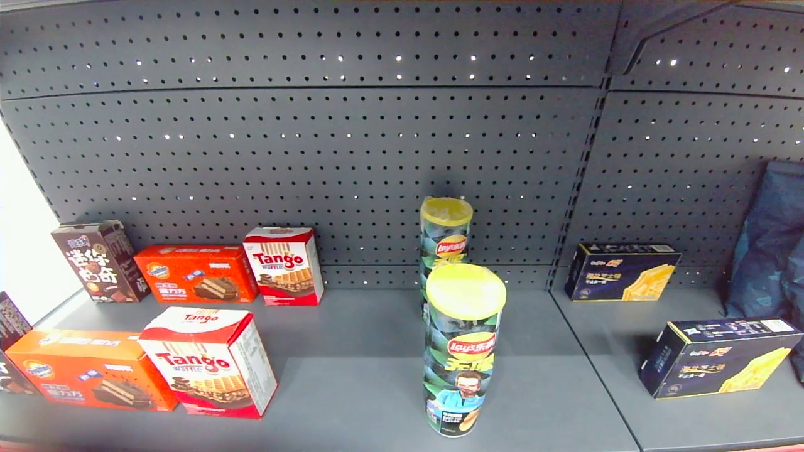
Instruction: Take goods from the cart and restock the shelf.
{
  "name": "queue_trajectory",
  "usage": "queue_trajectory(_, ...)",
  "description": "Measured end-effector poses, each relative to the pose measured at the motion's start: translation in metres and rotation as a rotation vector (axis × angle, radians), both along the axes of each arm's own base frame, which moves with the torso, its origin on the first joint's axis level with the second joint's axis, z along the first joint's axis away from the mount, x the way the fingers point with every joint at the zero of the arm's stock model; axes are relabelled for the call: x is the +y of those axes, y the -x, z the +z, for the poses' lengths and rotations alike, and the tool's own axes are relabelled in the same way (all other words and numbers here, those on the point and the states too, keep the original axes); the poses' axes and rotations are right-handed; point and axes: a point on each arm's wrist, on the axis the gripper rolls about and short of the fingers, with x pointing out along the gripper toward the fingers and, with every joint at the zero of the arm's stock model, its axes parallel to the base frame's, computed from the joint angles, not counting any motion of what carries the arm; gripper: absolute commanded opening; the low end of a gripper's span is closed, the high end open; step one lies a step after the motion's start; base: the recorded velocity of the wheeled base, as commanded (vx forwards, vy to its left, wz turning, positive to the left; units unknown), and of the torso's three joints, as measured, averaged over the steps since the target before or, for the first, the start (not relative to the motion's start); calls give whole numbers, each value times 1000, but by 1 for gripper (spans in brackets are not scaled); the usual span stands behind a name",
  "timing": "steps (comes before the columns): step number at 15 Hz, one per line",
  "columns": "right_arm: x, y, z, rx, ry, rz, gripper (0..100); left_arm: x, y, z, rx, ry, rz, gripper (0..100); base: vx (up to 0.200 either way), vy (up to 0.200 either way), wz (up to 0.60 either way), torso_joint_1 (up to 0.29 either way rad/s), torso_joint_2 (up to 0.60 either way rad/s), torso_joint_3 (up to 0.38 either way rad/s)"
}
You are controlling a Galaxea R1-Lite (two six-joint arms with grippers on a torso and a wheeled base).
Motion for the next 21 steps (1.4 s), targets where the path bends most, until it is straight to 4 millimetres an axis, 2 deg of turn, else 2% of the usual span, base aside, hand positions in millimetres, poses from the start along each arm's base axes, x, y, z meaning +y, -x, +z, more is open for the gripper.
queue_trajectory(3, 0, 0, 0, 0, 0, 0, 100, 1, 0, 0, 0, -2, 26, 100, 0, -67, 0, -1, 1, 2)
queue_trajectory(21, 0, 0, 0, 1, 1, 0, 100, 1, 0, 0, 3, 28, 59, 100, -11, 0, 0, 0, 1, 0)
